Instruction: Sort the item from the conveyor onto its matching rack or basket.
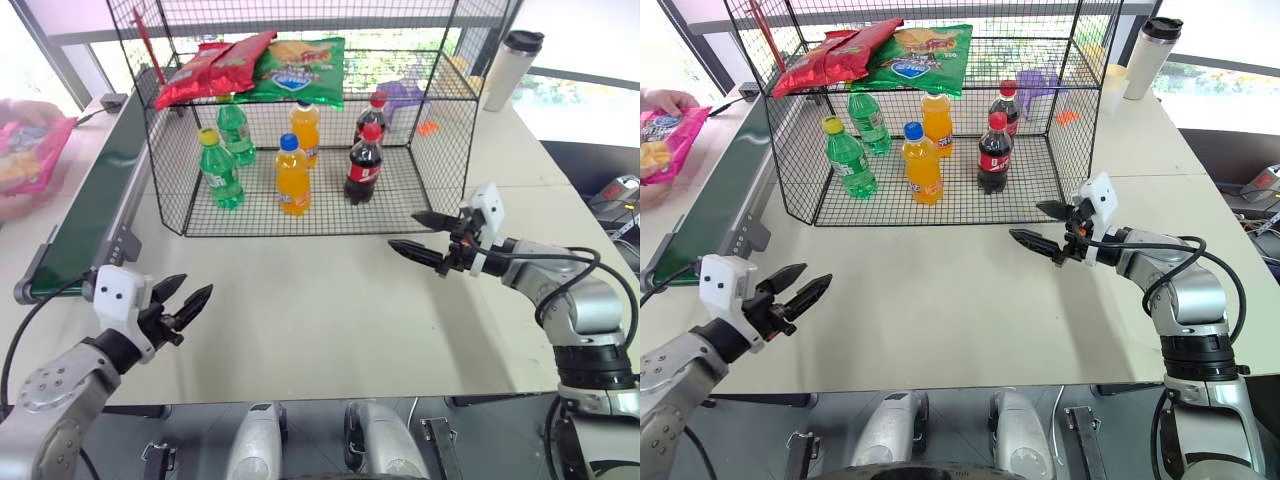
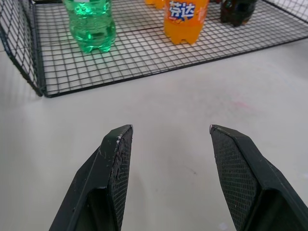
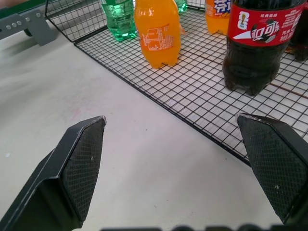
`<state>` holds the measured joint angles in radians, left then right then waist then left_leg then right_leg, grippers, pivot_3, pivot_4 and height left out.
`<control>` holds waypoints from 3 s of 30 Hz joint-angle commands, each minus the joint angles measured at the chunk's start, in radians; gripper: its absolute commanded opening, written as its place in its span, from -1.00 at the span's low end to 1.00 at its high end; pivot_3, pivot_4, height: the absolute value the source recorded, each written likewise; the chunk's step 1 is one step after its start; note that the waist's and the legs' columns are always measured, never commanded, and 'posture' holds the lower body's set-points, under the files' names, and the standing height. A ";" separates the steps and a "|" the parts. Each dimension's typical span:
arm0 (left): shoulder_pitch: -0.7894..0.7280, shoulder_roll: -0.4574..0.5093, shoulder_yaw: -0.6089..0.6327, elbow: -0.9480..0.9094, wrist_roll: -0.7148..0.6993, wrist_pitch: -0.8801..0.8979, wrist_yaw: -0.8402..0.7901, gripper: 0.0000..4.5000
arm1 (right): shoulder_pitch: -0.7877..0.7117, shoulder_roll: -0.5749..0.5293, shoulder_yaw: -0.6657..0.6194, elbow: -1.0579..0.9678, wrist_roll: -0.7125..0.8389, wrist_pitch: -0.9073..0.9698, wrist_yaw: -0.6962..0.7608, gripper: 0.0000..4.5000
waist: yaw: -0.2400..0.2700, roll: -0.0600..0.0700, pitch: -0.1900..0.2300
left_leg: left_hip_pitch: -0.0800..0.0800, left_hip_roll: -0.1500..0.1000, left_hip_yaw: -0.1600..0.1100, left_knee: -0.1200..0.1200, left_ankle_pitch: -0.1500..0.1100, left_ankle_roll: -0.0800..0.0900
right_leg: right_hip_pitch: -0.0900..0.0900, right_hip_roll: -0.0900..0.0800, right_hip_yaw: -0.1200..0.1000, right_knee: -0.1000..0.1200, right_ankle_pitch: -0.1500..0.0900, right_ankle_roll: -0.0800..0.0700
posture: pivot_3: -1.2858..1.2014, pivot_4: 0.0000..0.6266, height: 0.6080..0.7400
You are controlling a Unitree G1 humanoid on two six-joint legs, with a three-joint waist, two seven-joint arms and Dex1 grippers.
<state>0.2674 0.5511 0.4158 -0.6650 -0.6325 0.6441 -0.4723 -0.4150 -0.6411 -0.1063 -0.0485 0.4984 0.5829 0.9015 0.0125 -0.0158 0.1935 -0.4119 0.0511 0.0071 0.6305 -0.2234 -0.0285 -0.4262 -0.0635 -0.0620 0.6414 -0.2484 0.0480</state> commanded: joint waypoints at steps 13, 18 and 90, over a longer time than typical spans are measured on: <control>-0.087 0.004 0.002 0.026 -0.062 0.000 0.006 0.18 | 0.032 0.011 -0.021 -0.097 0.029 -0.004 -0.049 0.98 | 0.000 0.000 0.000 | 0.000 0.000 0.002 -0.001 0.000 0.000 | 0.000 0.000 0.001 -0.002 0.001 0.000 | 0.03 -0.52 1.00; -0.092 -0.002 -0.012 0.020 -0.060 0.003 0.021 0.18 | 0.033 0.008 -0.021 -0.102 0.033 -0.002 -0.058 0.98 | 0.000 0.000 0.000 | 0.000 0.000 0.002 -0.001 0.000 0.000 | 0.000 0.000 0.001 -0.002 0.001 0.000 | 0.03 -0.52 1.00; 0.418 0.298 0.514 0.005 0.755 -0.494 -0.068 0.18 | -0.308 0.216 0.121 -0.016 0.102 0.021 0.032 0.98 | -0.024 -0.001 0.001 | 0.001 0.002 0.013 -0.006 -0.001 0.002 | -0.004 -0.001 0.007 -0.004 0.003 -0.004 | 0.03 -0.52 1.00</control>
<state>0.6741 0.8577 0.8677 -0.6770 0.0271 0.2558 -0.5300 -0.6908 -0.4397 0.0040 -0.0368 0.5939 0.6499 0.9109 -0.0112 -0.0170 0.1941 -0.4111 0.0527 0.0207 0.6234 -0.2247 -0.0268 -0.4307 -0.0643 -0.0549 0.6366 -0.2454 0.0441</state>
